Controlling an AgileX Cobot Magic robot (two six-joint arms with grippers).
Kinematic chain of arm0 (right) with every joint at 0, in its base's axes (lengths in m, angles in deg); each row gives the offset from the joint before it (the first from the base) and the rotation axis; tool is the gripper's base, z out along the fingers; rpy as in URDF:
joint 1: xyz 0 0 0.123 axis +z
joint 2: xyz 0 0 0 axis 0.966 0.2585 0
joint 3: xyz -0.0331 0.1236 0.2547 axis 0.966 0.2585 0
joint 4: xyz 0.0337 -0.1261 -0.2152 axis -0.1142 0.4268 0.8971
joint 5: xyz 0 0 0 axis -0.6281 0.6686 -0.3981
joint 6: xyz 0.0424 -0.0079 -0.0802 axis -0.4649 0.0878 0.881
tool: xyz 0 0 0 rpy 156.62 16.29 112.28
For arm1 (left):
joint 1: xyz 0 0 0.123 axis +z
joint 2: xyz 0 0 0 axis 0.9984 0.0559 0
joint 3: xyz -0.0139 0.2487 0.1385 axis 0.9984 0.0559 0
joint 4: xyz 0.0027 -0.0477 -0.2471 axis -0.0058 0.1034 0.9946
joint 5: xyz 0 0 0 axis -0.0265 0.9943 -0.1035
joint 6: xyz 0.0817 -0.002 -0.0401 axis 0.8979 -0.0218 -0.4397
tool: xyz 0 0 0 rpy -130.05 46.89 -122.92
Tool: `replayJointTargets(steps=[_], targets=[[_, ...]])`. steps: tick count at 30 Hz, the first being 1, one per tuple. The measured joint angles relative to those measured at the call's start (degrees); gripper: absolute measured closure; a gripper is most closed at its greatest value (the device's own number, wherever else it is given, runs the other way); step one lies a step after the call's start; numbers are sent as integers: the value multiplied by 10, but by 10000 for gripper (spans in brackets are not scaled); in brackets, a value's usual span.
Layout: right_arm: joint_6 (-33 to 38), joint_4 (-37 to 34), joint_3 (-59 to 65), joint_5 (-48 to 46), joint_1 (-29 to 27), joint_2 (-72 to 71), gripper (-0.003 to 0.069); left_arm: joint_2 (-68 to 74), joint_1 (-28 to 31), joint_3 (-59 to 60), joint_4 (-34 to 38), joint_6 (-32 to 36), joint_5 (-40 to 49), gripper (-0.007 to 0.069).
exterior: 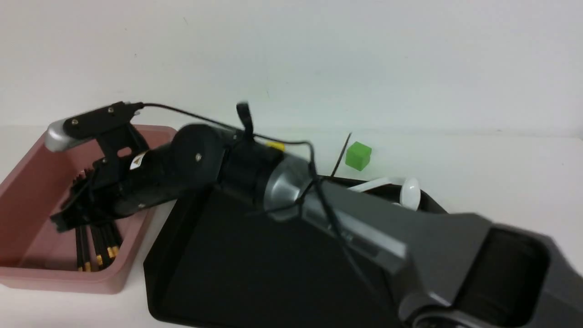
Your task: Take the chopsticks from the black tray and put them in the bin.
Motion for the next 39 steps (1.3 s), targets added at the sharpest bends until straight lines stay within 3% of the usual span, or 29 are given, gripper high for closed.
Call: replayJointTargets(steps=[5,10,15,20,24,31,39], targets=[[-98,172,0,-130,-7,-64,556,0,0,0,0,0,0,386],[-177,346,-2,-328,-8,-193,661,0,0,0,0,0,0,386],[-225,444,22,-370,-8,-317,669,0,0,0,0,0,0,386],[-241,470,99,-374,-8,-451,669,0,0,0,0,0,1,386],[-243,470,201,-376,-8,-559,666,0,0,0,0,0,1,386],[-342,473,546,-358,-8,-873,663,0,0,0,0,0,1,386],[-458,532,1008,-17,-8,-1235,659,0,0,0,0,0,1,386]])
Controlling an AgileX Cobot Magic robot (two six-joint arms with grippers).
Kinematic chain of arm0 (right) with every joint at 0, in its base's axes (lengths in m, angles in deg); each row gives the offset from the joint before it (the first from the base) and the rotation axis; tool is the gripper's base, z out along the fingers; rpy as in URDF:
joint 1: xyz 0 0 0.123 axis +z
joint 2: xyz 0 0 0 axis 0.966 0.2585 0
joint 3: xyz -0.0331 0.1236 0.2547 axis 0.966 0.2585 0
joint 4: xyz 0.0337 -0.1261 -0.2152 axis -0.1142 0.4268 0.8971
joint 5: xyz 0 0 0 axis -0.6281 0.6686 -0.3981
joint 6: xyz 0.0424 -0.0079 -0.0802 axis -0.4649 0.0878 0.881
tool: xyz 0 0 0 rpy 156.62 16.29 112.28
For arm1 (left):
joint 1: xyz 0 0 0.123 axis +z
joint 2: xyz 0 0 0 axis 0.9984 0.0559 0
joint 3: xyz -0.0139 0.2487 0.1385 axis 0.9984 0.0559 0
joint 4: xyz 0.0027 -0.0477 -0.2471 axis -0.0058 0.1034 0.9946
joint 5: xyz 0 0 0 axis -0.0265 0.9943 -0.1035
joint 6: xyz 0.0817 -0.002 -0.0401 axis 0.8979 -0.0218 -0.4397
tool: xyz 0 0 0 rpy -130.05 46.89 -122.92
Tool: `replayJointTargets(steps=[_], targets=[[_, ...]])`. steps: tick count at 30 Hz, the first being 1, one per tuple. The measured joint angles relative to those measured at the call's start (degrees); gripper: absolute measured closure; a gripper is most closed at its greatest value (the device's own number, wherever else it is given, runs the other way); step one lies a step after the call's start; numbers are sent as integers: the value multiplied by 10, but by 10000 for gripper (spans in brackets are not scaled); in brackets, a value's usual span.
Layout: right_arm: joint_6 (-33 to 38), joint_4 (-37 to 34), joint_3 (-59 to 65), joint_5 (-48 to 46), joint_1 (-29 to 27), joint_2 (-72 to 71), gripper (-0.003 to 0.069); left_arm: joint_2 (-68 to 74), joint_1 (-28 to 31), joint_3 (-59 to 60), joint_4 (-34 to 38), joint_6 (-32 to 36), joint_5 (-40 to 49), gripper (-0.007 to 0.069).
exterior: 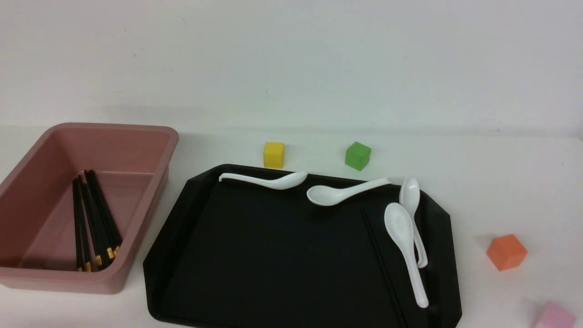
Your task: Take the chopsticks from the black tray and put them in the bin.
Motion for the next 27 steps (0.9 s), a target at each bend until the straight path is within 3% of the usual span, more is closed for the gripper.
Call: replayJointTargets(steps=[7,27], targets=[[-11,14,120,155,0,-68,657,0,0,0,0,0,0,386],[-11,31,121,181,0,-68,646,0,0,0,0,0,0,386]])
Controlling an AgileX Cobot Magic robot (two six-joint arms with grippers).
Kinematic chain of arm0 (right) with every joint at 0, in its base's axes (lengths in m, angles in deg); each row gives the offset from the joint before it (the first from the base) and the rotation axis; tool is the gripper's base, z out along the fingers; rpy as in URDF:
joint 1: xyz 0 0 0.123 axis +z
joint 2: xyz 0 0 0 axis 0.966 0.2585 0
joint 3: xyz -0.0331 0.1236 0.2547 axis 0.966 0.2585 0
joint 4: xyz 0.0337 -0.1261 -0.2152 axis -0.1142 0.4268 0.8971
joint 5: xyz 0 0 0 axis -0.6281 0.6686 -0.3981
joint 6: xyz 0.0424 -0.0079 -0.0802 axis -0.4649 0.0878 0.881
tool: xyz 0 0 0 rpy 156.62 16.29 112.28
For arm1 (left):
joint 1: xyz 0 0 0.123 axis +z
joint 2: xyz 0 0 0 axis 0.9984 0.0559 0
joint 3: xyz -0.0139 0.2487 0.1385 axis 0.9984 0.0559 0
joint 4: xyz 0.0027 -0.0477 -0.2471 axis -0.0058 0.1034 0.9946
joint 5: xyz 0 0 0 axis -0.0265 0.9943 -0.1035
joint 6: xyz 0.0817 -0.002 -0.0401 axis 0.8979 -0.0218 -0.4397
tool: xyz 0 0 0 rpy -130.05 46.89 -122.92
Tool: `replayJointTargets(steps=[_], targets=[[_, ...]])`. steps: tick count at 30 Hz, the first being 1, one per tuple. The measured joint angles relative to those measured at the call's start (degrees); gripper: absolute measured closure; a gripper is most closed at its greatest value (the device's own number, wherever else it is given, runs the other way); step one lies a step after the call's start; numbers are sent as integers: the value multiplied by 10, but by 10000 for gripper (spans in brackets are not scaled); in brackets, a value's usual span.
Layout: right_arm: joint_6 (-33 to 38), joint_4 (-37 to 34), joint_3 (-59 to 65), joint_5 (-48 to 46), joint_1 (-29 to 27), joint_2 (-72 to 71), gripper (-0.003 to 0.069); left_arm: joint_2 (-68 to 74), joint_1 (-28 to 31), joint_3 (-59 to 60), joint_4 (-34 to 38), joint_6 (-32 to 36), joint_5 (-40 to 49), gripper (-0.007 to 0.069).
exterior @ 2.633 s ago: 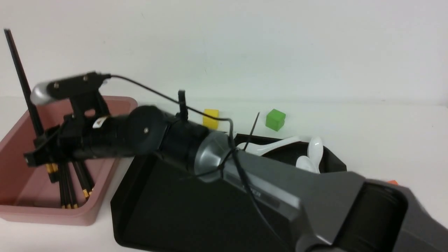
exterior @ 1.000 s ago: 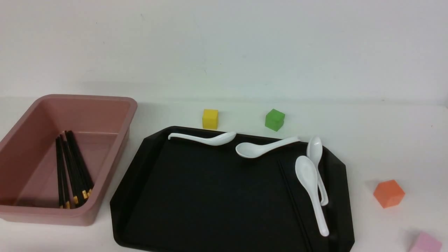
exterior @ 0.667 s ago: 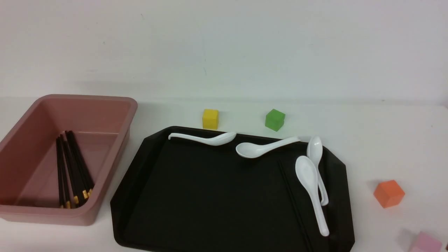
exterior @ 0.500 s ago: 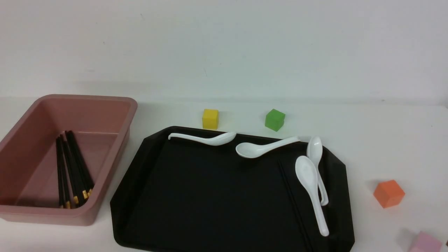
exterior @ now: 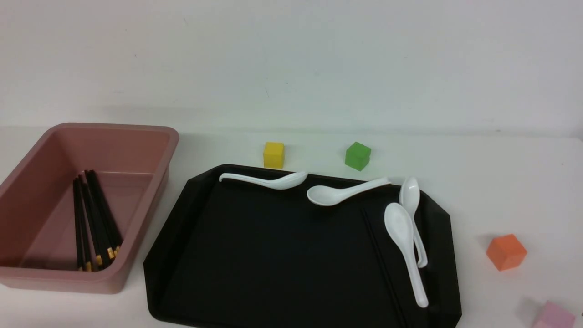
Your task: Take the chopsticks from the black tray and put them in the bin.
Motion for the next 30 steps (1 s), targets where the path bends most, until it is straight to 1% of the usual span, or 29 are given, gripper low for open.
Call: replayJointTargets(steps=[6,8,12,14,17,19,23,24,30], targets=[[-2,1,0,0,0,0,644,0,0,0,0,0,0,386],[-2,16,0,1,0,0,640,0,0,0,0,0,0,386],[-2,19,0,2,0,0,636,0,0,0,0,0,0,386],[-1,8,0,2,0,0,633,0,0,0,0,0,0,386],[22,-21,0,-12,0,0,630,0,0,0,0,0,0,386],[57,-53,2,-29,-9,0,627,0,0,0,0,0,0,386],[137,-117,33,-35,-62,-1,626,0,0,0,0,0,0,386],[147,-134,51,-31,-87,-1,626,0,0,0,0,0,0,386],[157,-172,131,-6,-221,-45,618,0,0,0,0,0,0,386]])
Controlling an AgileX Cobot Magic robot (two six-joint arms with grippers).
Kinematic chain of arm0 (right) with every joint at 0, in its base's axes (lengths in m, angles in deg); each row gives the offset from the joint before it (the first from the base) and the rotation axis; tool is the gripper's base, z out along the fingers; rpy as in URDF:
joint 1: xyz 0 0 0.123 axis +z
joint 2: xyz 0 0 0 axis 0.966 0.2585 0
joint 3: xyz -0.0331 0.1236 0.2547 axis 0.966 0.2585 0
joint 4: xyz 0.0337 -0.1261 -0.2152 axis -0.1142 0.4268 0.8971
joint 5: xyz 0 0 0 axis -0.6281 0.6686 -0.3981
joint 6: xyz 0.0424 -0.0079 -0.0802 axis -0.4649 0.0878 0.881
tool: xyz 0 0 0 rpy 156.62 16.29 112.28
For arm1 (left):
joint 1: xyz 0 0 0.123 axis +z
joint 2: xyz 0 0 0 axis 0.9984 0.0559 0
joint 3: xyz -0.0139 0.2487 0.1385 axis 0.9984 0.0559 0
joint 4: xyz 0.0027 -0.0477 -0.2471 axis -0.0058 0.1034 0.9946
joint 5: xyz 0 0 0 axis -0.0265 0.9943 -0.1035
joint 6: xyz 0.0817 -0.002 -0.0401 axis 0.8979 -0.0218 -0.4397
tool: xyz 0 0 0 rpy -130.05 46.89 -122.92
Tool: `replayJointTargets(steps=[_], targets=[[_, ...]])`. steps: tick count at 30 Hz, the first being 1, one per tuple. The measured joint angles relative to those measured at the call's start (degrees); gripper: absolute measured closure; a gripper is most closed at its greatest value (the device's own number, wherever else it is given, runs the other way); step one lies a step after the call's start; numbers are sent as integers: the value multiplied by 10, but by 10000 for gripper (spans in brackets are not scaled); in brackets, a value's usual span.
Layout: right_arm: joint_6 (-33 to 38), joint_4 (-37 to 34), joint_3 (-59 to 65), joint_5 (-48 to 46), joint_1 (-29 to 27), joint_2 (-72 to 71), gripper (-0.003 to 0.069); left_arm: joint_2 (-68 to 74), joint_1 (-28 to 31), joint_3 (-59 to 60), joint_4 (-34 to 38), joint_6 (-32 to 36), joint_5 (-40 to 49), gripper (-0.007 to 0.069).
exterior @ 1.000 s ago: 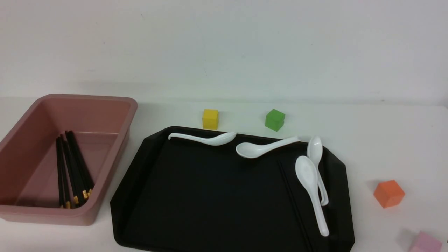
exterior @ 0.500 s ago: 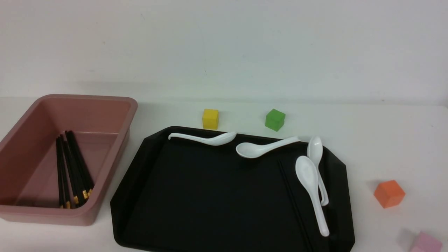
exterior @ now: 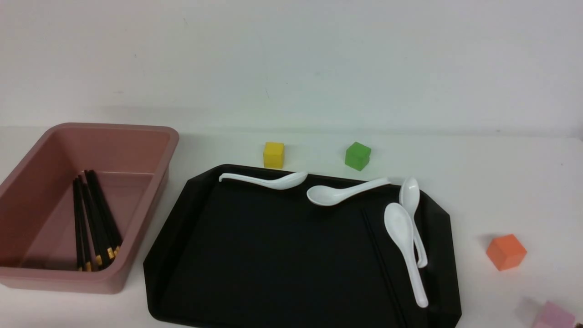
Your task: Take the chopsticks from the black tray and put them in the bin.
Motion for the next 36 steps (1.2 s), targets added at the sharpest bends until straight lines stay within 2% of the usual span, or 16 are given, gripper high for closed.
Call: replayJointTargets(steps=[1,3,5,8,11,20,36], targets=[[0,-8,20,7,-54,-22,616,0,0,0,0,0,0,386],[0,-14,33,8,-83,-33,615,0,0,0,0,0,0,386],[1,-20,59,11,-152,-51,614,0,0,0,0,0,0,386],[1,-20,78,11,-215,-54,609,0,0,0,0,0,0,386],[1,-20,81,10,-243,-54,605,0,0,0,0,0,0,386],[2,-24,77,-26,-252,-54,594,0,0,0,0,0,0,386],[2,-24,76,-30,-252,-54,575,0,0,0,0,0,0,386]])
